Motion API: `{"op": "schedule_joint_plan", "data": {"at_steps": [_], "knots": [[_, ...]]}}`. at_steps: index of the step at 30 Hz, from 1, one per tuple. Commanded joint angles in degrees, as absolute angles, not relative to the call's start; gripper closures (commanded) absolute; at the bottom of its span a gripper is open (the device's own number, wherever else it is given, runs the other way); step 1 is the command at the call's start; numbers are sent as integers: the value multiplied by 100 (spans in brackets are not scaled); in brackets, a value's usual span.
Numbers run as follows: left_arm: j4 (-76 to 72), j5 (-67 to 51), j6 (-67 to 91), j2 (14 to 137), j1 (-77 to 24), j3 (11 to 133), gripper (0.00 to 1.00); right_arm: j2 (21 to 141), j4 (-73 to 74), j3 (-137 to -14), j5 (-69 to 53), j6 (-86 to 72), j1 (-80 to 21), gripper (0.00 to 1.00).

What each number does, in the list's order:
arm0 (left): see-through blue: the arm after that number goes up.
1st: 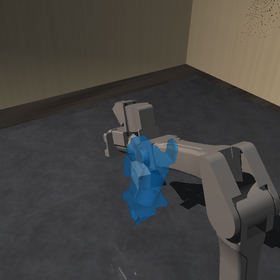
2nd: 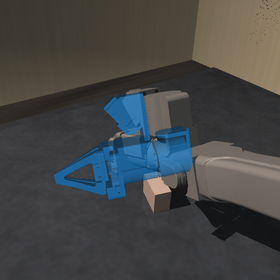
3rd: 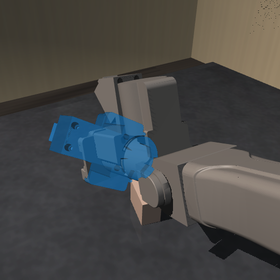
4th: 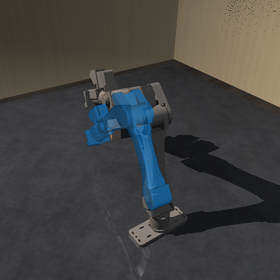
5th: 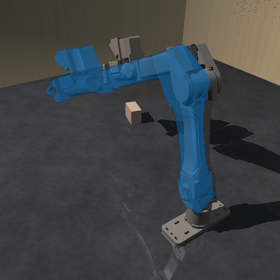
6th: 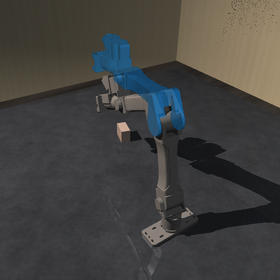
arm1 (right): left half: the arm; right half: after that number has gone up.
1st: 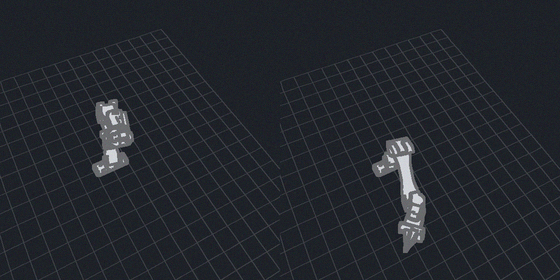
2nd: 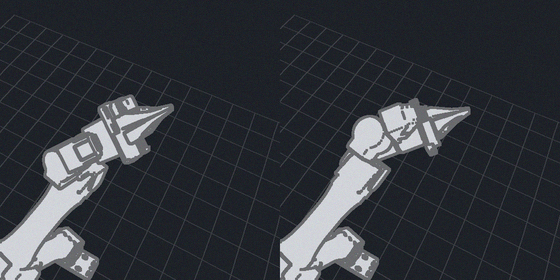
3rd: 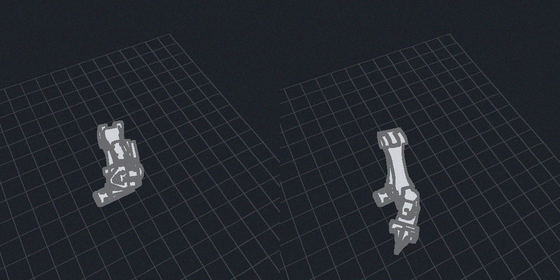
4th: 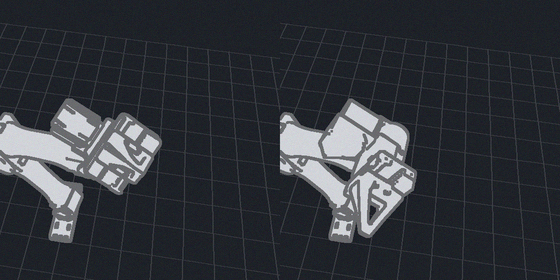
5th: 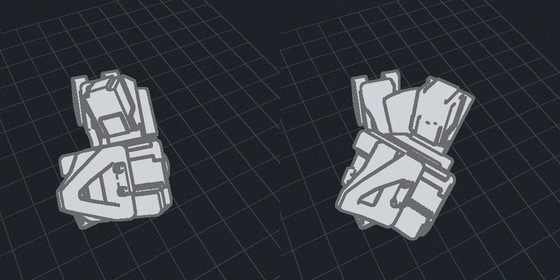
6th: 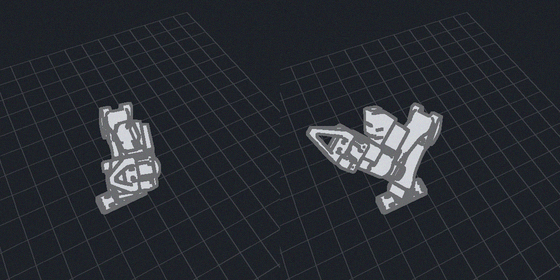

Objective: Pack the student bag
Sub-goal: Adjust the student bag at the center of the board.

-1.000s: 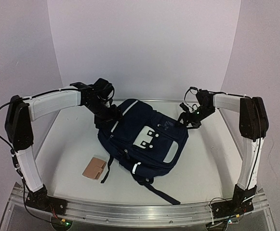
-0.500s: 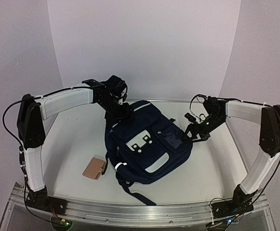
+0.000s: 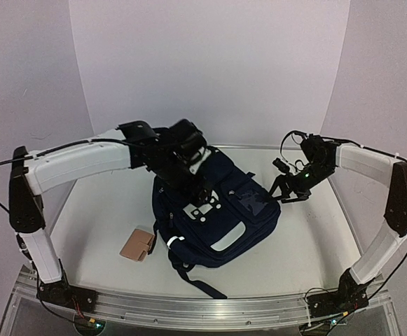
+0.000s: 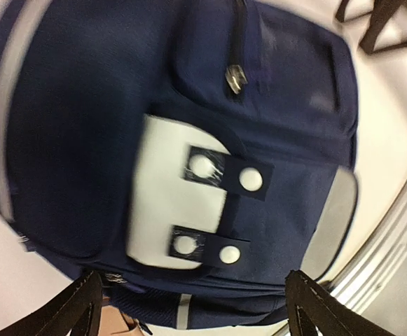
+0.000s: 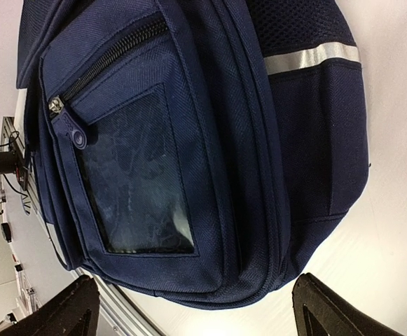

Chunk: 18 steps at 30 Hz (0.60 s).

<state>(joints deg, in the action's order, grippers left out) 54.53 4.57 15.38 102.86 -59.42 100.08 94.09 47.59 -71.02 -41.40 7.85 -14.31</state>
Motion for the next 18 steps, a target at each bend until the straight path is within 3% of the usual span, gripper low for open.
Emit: {"op": "schedule_joint_plan", "data": {"at_steps": [1, 6, 11, 18], "knots": [[6079, 1023, 1033, 11029, -6305, 10341, 10, 9494, 4845, -6956, -4078, 1042, -1450, 5], [6195, 1336, 1044, 11648, -6472, 10718, 14, 9587, 4813, -6713, -4039, 1153, -1451, 6], [6730, 1997, 1143, 12078, -6572, 11222, 30, 9786, 4751, -6638, -4004, 1170, -1447, 12], [6915, 2111, 1027, 11879, -6577, 11288, 71, 9970, 4648, -6610, -3754, 1195, -1450, 33]]}}
